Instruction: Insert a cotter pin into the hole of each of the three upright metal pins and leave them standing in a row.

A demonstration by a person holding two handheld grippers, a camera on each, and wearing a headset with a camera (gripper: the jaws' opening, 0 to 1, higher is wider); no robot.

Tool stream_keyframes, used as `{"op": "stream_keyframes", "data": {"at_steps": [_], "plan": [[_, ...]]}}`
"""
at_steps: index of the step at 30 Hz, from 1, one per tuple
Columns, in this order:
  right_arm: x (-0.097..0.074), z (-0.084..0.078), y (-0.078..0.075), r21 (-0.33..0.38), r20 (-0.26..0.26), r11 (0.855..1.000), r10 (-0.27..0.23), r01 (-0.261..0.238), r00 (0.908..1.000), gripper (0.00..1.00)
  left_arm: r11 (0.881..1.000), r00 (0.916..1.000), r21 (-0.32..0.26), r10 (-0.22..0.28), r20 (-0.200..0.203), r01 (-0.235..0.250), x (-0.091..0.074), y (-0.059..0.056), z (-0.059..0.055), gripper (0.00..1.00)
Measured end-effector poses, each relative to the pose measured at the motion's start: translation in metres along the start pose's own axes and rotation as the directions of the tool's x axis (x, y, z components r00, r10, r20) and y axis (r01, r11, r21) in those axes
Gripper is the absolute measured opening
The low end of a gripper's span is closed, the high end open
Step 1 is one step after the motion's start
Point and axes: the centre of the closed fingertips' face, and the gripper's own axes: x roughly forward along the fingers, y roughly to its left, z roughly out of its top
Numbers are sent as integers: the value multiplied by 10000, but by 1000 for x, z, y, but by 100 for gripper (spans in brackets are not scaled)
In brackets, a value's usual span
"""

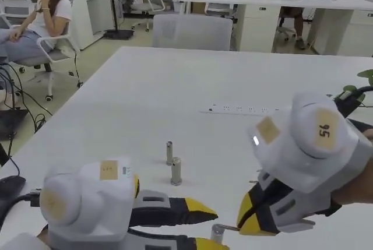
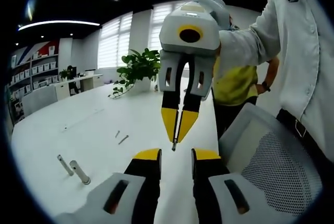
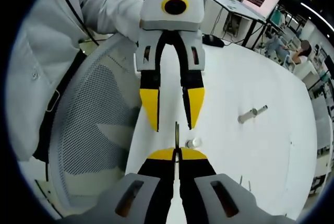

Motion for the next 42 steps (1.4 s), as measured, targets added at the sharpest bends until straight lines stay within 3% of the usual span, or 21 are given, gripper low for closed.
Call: {"op": "stream_keyframes", "data": {"at_steps": [13, 42], "plan": [[1, 2, 4, -126, -167, 9997, 195, -197, 9997, 2, 9983, 9995, 530, -228, -221, 239, 6, -2, 4, 6], [4, 3, 12, -242, -339, 9978, 603, -611, 9976, 2, 9937, 9969, 933, -575, -543, 624, 9, -8, 2, 1]]}}
